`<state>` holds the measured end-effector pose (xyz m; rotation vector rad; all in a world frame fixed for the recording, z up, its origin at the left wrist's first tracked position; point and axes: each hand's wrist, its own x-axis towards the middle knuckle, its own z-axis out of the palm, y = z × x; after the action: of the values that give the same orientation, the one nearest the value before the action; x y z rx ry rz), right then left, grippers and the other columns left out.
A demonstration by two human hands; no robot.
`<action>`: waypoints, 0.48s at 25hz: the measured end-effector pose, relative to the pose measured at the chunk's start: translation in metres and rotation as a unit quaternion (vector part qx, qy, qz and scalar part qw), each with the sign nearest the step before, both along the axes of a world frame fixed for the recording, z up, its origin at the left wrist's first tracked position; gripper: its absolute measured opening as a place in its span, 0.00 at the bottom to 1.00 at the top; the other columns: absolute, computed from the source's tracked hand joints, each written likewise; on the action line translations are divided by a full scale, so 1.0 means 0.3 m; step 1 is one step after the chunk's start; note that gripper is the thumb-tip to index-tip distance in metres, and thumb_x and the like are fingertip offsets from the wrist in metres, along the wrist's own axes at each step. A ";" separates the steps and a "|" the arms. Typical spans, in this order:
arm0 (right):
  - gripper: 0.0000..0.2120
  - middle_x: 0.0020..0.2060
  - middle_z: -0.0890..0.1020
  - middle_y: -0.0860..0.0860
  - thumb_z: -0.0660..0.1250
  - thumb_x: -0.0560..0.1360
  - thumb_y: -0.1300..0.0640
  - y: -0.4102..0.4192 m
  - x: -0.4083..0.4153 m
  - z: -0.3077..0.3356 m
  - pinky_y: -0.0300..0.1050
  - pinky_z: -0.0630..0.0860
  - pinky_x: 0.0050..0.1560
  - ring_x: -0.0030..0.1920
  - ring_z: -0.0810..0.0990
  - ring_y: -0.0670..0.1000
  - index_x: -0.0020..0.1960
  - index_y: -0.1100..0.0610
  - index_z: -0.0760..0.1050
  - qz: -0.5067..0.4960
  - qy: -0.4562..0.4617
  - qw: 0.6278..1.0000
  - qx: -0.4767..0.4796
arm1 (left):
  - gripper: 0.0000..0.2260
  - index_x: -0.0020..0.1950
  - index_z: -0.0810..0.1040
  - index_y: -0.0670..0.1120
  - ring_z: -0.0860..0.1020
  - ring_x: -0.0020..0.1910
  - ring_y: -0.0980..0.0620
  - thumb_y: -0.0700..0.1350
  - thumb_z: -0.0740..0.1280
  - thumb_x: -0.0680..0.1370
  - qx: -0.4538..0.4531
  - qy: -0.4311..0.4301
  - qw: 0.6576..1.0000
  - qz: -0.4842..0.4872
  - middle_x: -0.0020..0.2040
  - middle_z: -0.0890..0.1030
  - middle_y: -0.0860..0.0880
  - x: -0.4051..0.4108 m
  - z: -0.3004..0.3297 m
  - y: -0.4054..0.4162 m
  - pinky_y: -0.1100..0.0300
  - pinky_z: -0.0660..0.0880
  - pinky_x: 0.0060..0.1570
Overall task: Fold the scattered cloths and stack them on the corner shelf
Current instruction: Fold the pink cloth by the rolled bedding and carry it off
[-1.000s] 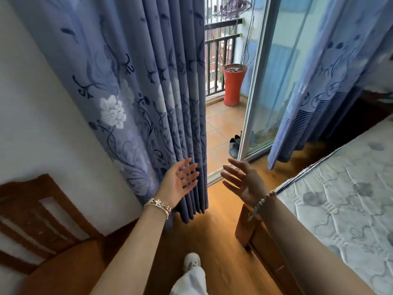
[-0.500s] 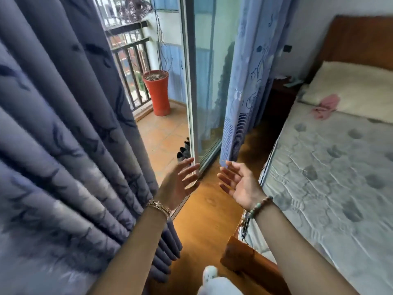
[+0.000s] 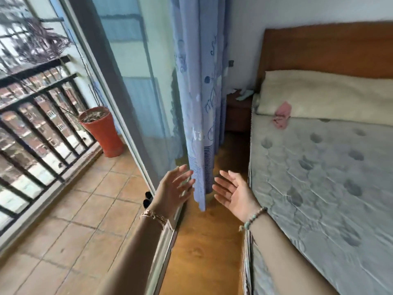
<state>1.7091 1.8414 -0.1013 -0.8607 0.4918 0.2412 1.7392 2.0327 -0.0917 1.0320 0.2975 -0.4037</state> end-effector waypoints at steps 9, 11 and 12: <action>0.16 0.57 0.83 0.52 0.60 0.78 0.46 -0.139 0.525 -0.065 0.52 0.73 0.60 0.59 0.80 0.54 0.59 0.51 0.79 -0.061 0.021 0.998 -0.026 | 0.13 0.59 0.81 0.49 0.81 0.49 0.48 0.51 0.64 0.77 -0.036 0.057 0.992 -0.102 0.54 0.82 0.49 0.633 -0.067 -0.167 0.52 0.75 0.56; 0.16 0.58 0.82 0.52 0.60 0.79 0.46 -0.141 0.677 -0.044 0.54 0.72 0.64 0.60 0.79 0.55 0.60 0.51 0.78 -0.068 0.018 0.997 -0.029 | 0.12 0.56 0.81 0.49 0.81 0.49 0.48 0.50 0.63 0.77 -0.057 0.051 0.991 -0.110 0.53 0.82 0.49 0.791 -0.051 -0.184 0.52 0.75 0.54; 0.16 0.58 0.82 0.52 0.59 0.79 0.46 -0.149 0.740 -0.029 0.54 0.71 0.65 0.60 0.79 0.55 0.60 0.51 0.78 -0.075 0.017 0.997 -0.028 | 0.12 0.56 0.81 0.49 0.80 0.50 0.48 0.50 0.63 0.78 -0.062 0.053 0.990 -0.115 0.53 0.83 0.49 0.859 -0.041 -0.201 0.53 0.75 0.54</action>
<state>1.9311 1.7967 -0.1101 -0.8713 0.5943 0.1057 1.9970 1.9724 -0.1039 0.9277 0.2459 -0.6781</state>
